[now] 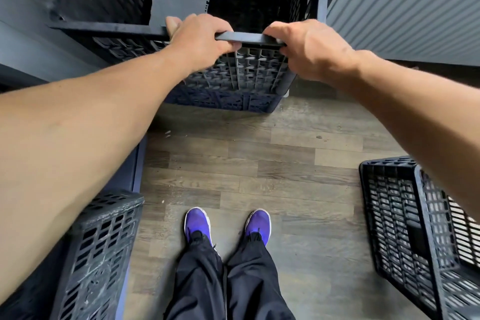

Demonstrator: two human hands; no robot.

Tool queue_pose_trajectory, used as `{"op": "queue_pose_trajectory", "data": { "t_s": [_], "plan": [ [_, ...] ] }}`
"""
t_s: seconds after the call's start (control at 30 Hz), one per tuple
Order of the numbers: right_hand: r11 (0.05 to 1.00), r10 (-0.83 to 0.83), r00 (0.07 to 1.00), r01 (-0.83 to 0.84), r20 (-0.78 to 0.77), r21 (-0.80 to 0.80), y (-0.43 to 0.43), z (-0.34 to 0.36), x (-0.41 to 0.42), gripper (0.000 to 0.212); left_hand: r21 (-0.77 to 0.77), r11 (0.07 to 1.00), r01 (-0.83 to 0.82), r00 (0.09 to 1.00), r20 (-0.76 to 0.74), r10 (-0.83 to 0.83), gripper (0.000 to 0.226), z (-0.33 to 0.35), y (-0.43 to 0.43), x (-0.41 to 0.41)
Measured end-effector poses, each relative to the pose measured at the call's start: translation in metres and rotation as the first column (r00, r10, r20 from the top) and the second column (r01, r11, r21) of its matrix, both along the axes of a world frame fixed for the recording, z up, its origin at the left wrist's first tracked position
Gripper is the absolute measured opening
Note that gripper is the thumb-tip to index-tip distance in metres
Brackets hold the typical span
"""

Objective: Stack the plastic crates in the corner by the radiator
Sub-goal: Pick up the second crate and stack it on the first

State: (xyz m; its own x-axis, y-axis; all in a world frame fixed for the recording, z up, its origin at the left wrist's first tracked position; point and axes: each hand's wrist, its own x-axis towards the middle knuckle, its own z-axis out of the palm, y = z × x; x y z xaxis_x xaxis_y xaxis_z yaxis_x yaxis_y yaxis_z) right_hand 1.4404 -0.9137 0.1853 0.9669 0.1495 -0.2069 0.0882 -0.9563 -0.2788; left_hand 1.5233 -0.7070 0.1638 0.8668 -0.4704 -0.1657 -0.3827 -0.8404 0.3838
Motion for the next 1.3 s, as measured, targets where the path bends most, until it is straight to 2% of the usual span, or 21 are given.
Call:
{"op": "queue_pose_trajectory", "data": {
  "t_s": [0.13,0.27,0.47,0.57,0.7,0.83,0.97,1.07,1.2,1.3],
  "plan": [
    [1.0,0.02,1.0,-0.02,0.021,0.007,-0.001,-0.005,-0.005,0.044,-0.028,1.0,-0.013,1.0,0.015,0.014,0.024,-0.002,0.002,-0.005],
    [0.998,0.06,0.998,-0.061,0.03,0.028,-0.002,-0.005,-0.001,0.04,0.034,0.999,0.011,1.0,-0.021,-0.01,0.024,0.003,-0.001,-0.003],
    [0.99,0.139,0.989,-0.138,0.049,-0.039,-0.008,-0.007,0.005,0.04,0.061,0.998,0.008,1.0,-0.016,-0.007,0.028,0.003,-0.007,-0.001],
    [0.989,0.125,0.992,-0.125,-0.001,-0.08,-0.007,-0.007,0.005,0.038,0.044,0.999,0.002,1.0,-0.022,-0.001,0.029,0.001,-0.005,-0.002],
    [0.986,0.096,0.992,-0.106,-0.079,-0.131,-0.002,-0.006,0.005,0.046,0.108,0.993,0.045,0.999,-0.028,-0.042,0.028,0.004,-0.006,-0.004],
    [0.975,0.083,0.995,-0.091,-0.049,-0.203,0.002,-0.009,0.002,0.048,0.145,0.987,0.069,0.996,0.049,-0.077,0.03,0.003,-0.004,-0.003],
    [0.978,0.052,0.995,-0.067,-0.08,-0.2,0.008,-0.001,0.0,0.047,0.199,0.973,0.121,0.992,-0.057,-0.112,0.026,0.013,-0.005,-0.002],
    [0.969,-0.009,0.994,-0.018,-0.107,-0.246,0.015,0.003,-0.005,0.051,0.212,0.967,0.142,0.986,-0.113,-0.12,0.043,0.014,-0.001,-0.005],
    [0.968,-0.081,0.992,0.055,-0.094,-0.246,0.025,-0.003,-0.015,0.08,0.176,0.975,0.137,0.989,-0.079,-0.125,0.076,0.014,0.011,-0.03],
    [0.963,-0.101,0.992,0.08,-0.068,-0.258,0.033,0.001,-0.028,0.092,0.135,0.984,0.119,0.991,-0.072,-0.11,0.082,0.02,0.02,-0.051]
  ]
}}
